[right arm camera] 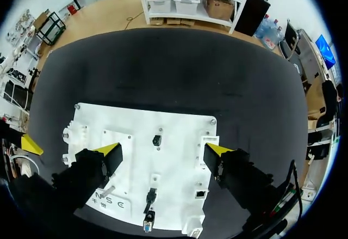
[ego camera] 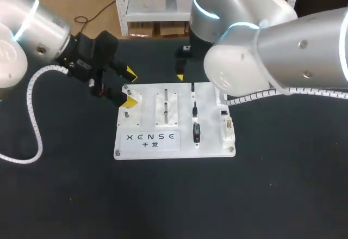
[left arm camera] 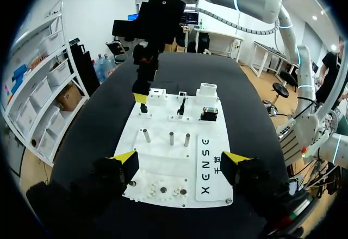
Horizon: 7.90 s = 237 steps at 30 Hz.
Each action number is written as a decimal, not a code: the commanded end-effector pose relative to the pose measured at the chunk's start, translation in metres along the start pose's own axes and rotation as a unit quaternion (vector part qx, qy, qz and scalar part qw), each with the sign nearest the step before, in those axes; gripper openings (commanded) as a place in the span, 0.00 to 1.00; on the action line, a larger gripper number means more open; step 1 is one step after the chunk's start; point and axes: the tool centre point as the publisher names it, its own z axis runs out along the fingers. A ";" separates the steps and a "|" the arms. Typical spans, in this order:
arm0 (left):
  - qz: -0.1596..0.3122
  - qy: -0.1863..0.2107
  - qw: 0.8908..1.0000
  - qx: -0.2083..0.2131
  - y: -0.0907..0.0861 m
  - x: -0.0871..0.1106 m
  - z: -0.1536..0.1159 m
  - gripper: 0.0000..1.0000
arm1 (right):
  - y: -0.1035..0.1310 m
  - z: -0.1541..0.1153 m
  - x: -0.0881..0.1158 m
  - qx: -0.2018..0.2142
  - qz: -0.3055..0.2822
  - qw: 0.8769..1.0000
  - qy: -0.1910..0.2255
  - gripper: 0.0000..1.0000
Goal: Insert the USB connector, Ethernet cable, and multi-pin plug into their matching sockets one by one.
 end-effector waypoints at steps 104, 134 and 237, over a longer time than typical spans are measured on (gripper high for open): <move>0.000 0.002 1.000 0.001 0.001 0.000 0.000 1.00 | -0.043 -0.004 0.009 0.084 0.019 0.996 -0.008 0.00; 0.000 0.002 1.000 0.001 0.001 0.000 0.000 1.00 | -0.064 0.014 0.028 0.098 0.046 0.994 0.010 0.00; 0.000 0.002 1.000 0.001 0.001 0.000 0.000 1.00 | 0.017 0.018 0.100 0.035 0.055 0.997 0.049 1.00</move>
